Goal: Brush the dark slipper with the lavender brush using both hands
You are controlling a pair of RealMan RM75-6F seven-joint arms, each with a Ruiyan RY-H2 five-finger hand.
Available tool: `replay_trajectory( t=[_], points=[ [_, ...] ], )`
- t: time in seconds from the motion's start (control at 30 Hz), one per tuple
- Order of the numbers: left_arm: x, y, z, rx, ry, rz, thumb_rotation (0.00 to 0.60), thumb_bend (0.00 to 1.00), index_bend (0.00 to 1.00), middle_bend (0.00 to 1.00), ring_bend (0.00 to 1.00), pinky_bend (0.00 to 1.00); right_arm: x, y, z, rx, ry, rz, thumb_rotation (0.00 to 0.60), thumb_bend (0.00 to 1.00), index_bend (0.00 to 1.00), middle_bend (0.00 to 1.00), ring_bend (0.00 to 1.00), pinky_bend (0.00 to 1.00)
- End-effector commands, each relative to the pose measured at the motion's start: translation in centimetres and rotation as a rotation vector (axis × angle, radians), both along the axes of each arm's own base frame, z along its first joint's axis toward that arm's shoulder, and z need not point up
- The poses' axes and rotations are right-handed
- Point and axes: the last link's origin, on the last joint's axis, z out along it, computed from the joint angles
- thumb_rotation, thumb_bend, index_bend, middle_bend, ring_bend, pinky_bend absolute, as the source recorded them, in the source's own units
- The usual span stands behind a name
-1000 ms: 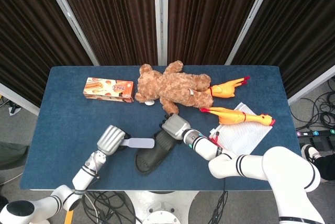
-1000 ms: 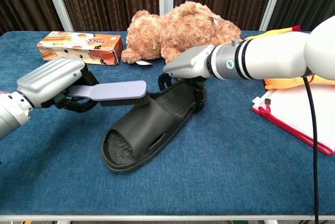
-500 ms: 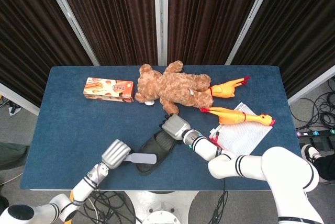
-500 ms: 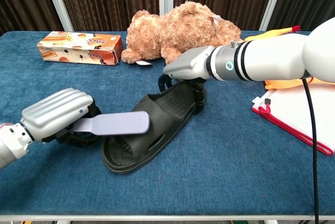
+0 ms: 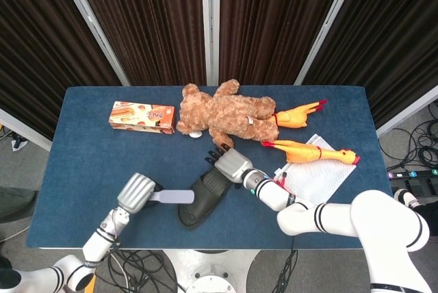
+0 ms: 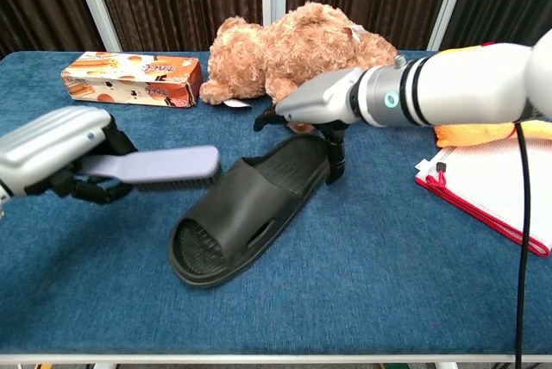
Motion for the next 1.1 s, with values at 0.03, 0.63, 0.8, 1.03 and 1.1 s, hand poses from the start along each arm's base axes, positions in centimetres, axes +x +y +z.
replay_trajectory(
  t=[0.03,0.63,0.8,1.03,1.1],
  points=[
    [-2.1,2.2,0.6,0.045,0.072,0.138,0.600,0.50,1.00,1.00,0.98,1.00,0.1,-0.1,2.8,-0.050,-0.049,0.012,0.600,0.00,0.00,0.00,0.00,0.00],
    [-2.7,2.5,1.6,0.016,0.234,0.280,0.600,0.16,0.14,0.36,0.28,0.51,-5.3,2.6,15.1,-0.242,-0.246,-0.034,0.600,0.00,0.00,0.00,0.00,0.00],
    [-2.7,1.5,4.5,-0.005,0.220,0.295,0.600,0.15,0.10,0.25,0.18,0.32,-7.8,3.9,17.7,-0.301,-0.256,-0.061,0.600,0.01,0.00,0.00,0.00,0.00],
    [-4.9,-1.0,12.1,0.144,0.158,0.352,0.600,0.14,0.10,0.24,0.18,0.30,-14.1,7.8,21.8,-0.442,-0.256,-0.198,0.600,0.03,0.00,0.00,0.00,0.00],
    [-6.4,-2.2,14.5,0.224,0.187,0.374,0.600,0.14,0.10,0.24,0.18,0.30,-16.3,9.0,23.1,-0.511,-0.259,-0.242,0.600,0.03,0.00,0.00,0.00,0.00]
  ],
)
